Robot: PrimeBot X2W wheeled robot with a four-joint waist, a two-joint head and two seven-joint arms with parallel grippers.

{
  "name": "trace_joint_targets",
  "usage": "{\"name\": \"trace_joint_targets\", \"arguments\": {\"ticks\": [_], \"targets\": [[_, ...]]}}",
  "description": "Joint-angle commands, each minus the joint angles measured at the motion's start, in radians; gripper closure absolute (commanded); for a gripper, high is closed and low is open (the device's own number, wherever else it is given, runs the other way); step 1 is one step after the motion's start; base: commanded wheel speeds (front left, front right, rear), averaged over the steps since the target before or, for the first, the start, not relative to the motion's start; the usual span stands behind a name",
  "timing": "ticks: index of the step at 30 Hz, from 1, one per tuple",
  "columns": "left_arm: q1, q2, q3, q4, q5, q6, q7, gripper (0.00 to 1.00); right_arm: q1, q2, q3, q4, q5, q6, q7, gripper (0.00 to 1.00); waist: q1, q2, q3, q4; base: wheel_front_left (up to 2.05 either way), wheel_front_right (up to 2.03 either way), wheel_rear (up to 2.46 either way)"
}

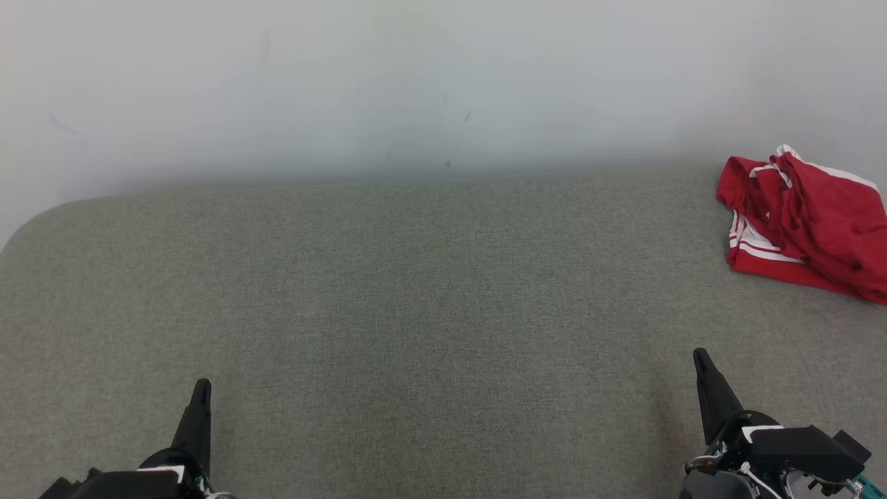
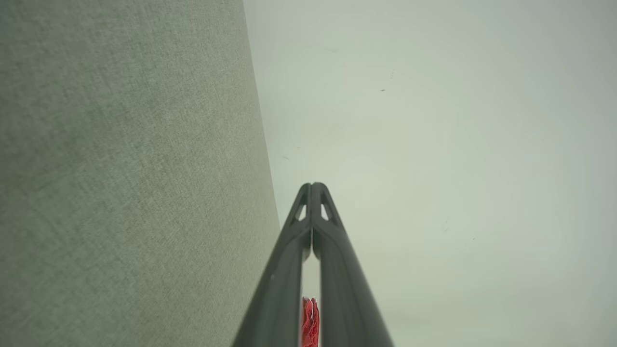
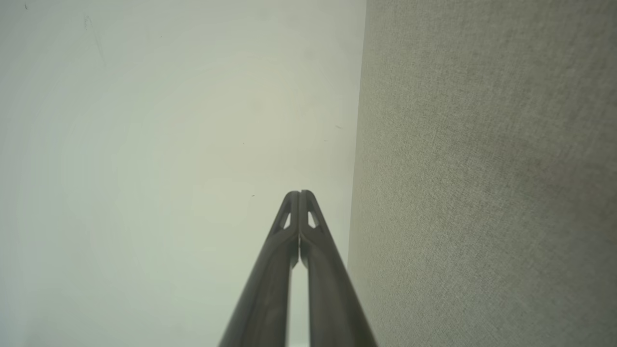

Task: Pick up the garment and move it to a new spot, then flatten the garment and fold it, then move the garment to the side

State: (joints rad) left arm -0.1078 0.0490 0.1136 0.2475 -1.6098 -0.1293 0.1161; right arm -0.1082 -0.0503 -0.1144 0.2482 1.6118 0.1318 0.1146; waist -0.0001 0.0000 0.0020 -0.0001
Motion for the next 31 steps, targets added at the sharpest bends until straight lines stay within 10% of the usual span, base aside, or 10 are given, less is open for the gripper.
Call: {"name": "trace_joint_targets", "arguments": {"ticks": [1,31], "targets": [[-0.010,0.002,0.004,0.001,-0.005,-0.004,0.001,1.00,-0.008,0.000,-0.001,-0.002,0.001,-0.002,0.004,1.00,0.0001,0.0000,0.000,0.000,0.00,0.00,0.00],[-0.009,0.002,0.003,0.001,-0.005,-0.004,0.001,1.00,-0.008,0.000,-0.001,-0.002,0.001,-0.002,0.003,1.00,0.0001,0.0000,0.000,0.000,0.00,0.00,0.00]]}}
